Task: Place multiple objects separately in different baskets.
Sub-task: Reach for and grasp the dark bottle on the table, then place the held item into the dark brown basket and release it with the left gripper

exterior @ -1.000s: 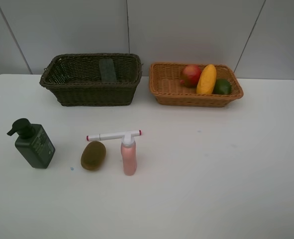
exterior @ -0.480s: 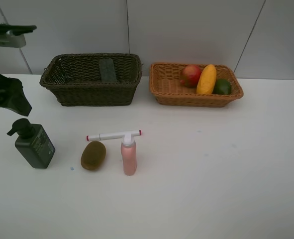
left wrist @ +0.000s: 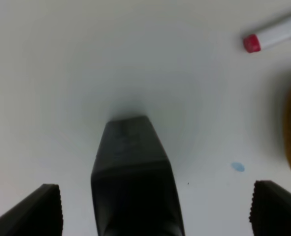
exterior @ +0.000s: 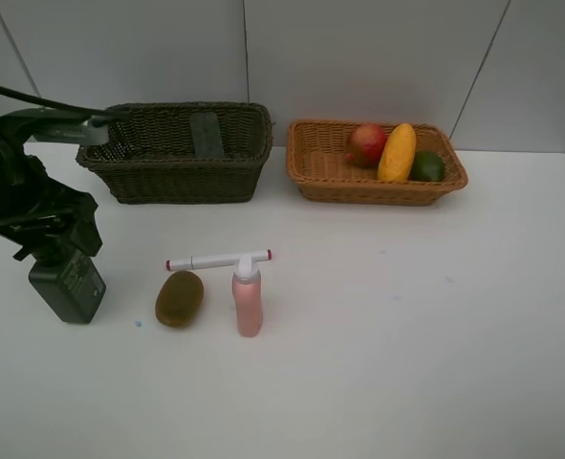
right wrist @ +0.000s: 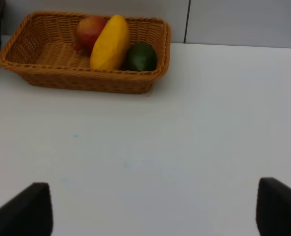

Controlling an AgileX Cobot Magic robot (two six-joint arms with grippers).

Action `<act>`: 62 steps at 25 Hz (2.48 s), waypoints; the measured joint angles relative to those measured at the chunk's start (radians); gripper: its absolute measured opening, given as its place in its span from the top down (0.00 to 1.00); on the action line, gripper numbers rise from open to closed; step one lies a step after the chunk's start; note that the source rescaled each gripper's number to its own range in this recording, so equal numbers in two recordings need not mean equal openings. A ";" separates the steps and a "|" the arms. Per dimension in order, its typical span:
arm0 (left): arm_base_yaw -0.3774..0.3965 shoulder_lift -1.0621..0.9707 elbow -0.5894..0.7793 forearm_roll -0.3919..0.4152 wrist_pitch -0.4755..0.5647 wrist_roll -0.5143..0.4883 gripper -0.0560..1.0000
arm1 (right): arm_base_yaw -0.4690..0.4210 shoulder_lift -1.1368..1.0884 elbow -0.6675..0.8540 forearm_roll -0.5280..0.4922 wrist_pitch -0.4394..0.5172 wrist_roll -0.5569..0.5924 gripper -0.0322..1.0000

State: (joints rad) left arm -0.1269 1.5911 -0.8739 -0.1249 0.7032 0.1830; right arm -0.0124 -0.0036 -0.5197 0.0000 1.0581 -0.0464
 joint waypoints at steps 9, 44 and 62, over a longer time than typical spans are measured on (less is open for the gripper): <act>0.000 0.121 0.000 0.000 -0.010 0.000 0.00 | 0.000 0.000 0.000 0.000 0.000 0.000 0.00; 0.000 0.117 -0.033 -0.012 0.042 0.000 0.56 | 0.000 0.000 0.000 0.000 0.000 0.000 0.00; 0.000 0.091 -0.562 -0.012 0.430 -0.001 0.56 | 0.000 0.000 0.000 0.000 0.000 0.000 0.00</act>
State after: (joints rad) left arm -0.1269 1.6821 -1.4362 -0.1367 1.1332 0.1819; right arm -0.0124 -0.0036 -0.5197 0.0000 1.0581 -0.0464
